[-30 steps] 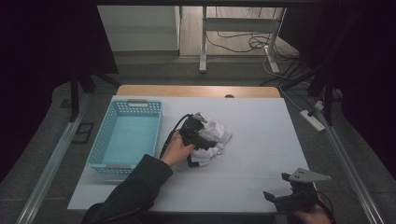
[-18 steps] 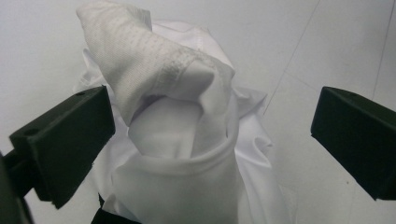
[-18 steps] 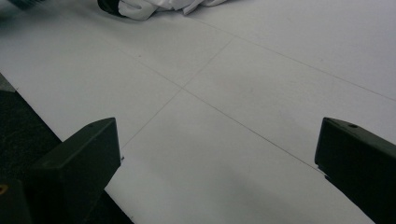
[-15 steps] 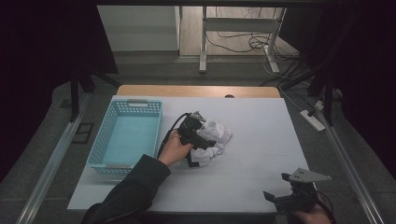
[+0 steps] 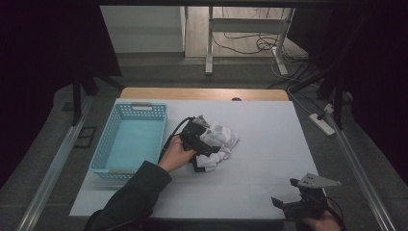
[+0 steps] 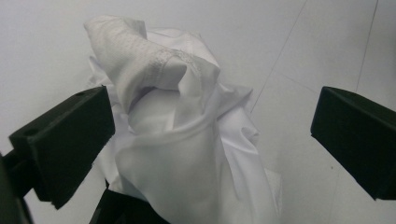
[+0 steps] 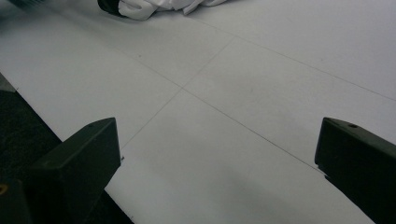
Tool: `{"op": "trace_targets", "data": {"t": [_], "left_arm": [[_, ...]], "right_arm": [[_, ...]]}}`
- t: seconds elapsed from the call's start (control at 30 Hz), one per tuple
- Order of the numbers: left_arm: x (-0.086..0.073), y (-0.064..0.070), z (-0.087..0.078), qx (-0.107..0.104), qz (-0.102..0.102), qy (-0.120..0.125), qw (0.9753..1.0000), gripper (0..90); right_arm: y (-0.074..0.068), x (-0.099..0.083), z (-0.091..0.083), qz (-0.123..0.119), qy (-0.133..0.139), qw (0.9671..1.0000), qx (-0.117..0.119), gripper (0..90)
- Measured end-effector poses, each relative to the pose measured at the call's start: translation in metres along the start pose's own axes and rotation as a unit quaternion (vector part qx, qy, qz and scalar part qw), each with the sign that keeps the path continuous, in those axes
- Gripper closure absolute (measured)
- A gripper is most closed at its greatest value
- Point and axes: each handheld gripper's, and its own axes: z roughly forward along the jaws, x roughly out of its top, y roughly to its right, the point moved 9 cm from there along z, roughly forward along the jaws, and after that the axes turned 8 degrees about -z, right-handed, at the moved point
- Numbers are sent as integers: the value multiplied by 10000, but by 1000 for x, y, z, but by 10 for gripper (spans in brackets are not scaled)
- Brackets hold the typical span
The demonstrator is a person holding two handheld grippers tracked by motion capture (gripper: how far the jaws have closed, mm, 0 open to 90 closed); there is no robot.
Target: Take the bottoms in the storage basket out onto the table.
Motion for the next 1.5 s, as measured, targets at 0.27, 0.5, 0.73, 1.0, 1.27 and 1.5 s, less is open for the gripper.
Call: {"op": "trace_targets", "data": {"t": [0.27, 0.5, 0.73, 1.0, 1.27, 1.5], "left_arm": [[-1, 1, -7, -1, -98, 44, 9999, 0], [-4, 1, -9, 19, -97, 5, 10000, 0], [-5, 3, -14, 27, -128, 11, 9999, 0], [-10, 2, -22, 61, -120, 14, 9999, 0], [-14, 2, -26, 62, -135, 11, 9999, 0], [-16, 4, -31, 32, -151, 31, 9999, 0]], "right_arm": [[0, 0, 0, -1, 3, 10000, 0, 4], [0, 0, 0, 3, 9, 10000, 0, 4], [0, 0, 0, 8, 16, 10000, -3, 4], [0, 0, 0, 14, 21, 10000, -3, 4], [0, 0, 0, 19, 24, 10000, 0, 4], [0, 0, -1, 21, 29, 10000, -2, 4]]}}
